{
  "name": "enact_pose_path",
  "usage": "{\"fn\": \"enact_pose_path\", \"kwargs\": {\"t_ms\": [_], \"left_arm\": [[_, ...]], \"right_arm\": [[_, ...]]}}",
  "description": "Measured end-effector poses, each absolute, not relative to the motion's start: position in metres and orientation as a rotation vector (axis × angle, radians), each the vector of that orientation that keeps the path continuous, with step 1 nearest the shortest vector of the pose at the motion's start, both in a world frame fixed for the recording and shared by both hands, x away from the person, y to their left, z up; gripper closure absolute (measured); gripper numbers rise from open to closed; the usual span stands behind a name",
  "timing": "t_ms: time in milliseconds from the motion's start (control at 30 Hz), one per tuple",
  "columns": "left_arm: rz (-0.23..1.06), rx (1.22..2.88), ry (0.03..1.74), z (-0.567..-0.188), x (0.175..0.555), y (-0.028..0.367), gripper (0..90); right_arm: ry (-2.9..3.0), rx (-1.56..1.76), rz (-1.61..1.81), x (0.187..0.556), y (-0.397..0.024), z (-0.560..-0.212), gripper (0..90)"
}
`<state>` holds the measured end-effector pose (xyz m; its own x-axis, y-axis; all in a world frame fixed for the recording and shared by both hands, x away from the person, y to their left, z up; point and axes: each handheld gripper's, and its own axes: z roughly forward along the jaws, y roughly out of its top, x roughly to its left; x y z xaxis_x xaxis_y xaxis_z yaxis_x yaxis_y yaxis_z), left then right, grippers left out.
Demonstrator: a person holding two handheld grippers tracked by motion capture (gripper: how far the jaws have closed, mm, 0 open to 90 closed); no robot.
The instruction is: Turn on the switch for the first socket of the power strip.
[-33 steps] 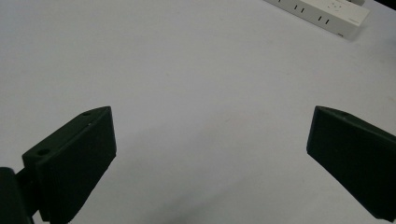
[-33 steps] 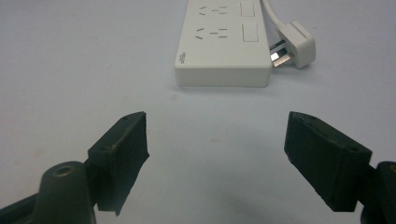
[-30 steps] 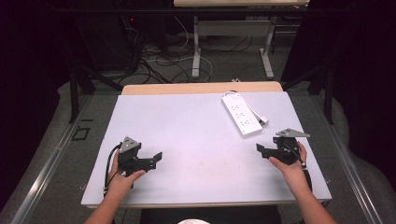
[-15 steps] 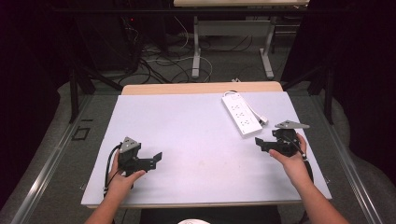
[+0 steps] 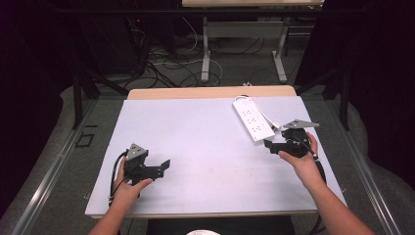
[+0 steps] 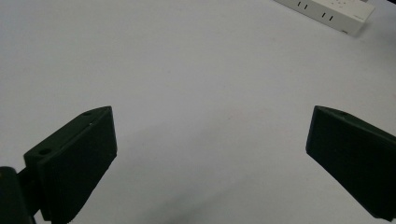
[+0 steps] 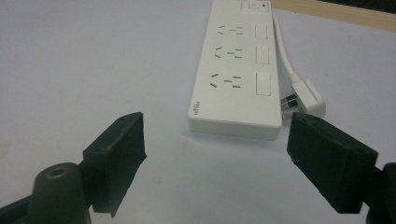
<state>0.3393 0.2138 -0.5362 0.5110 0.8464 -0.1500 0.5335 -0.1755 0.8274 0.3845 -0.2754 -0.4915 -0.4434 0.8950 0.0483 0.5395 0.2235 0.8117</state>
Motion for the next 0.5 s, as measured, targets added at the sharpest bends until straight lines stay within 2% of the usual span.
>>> {"fn": "enact_pose_path", "kwargs": {"t_ms": [500], "left_arm": [[0.434,1.851,1.146,-0.537,0.34,0.213,2.1]], "right_arm": [[2.085,1.32,1.081,0.395,-0.276,-0.48,18.5]]}}
